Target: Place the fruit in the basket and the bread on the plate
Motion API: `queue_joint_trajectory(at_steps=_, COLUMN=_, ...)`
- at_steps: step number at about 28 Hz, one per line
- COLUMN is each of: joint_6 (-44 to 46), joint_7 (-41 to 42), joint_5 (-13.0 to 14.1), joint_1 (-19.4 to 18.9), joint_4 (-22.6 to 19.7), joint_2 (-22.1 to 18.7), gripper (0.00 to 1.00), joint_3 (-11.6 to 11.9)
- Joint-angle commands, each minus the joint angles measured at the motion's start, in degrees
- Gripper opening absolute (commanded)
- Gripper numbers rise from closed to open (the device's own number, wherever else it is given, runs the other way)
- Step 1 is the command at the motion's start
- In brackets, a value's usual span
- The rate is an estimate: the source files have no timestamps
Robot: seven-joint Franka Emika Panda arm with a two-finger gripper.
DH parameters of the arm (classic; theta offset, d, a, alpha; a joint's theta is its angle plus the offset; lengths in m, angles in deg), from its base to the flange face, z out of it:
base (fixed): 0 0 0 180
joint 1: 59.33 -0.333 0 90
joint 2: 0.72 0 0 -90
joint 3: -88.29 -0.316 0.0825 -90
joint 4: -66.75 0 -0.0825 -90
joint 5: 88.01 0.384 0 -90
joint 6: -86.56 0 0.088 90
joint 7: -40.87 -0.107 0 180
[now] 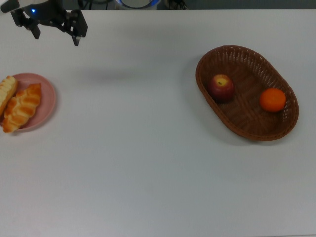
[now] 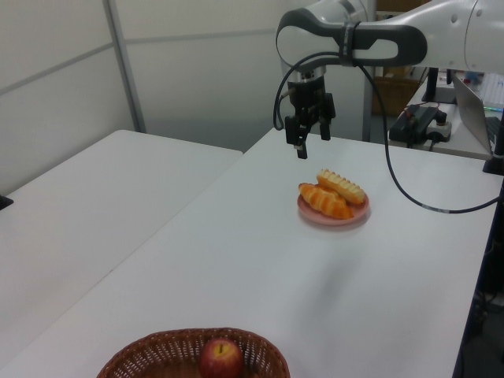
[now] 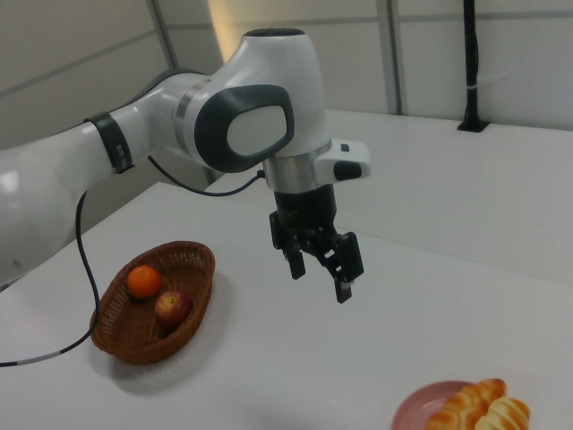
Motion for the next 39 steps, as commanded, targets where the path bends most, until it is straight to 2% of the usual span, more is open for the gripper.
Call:
queue_joint_trajectory(at_steps=1, joint_6=2.2, joint_7=2.2, joint_5=3.1, joint_1=-2.8, joint_4=0.9, joint_2=-0.6, gripper=1.00, joint_3=4.3)
queue_joint_trajectory(at_steps=7, joint_6=1.9, joint_7=4.5, joint_5=3.2, joint_1=-2.5, joint_4=0.8, joint_2=-0.9, gripper=1.00, joint_3=4.6)
queue_joint_trajectory(at_steps=13, joint_6=1.6, joint_7=7.6, joint_5=4.8, joint_1=-0.4, joint_4=0.7, joint_2=-0.6, gripper=1.00, joint_3=4.5)
queue_joint_trajectory(at_steps=19, joint_6=1.4, joint_7=9.5, joint_5=4.7, joint_1=1.0, joint_4=0.8, joint_2=-0.8, gripper=1.00, joint_3=4.7)
queue_joint_trajectory(at_steps=39, joint_6=1.7, joint_7=10.3, joint_5=5.7, joint_1=1.1, joint_4=0.9, joint_2=-2.1, gripper=1.00, joint_3=4.2)
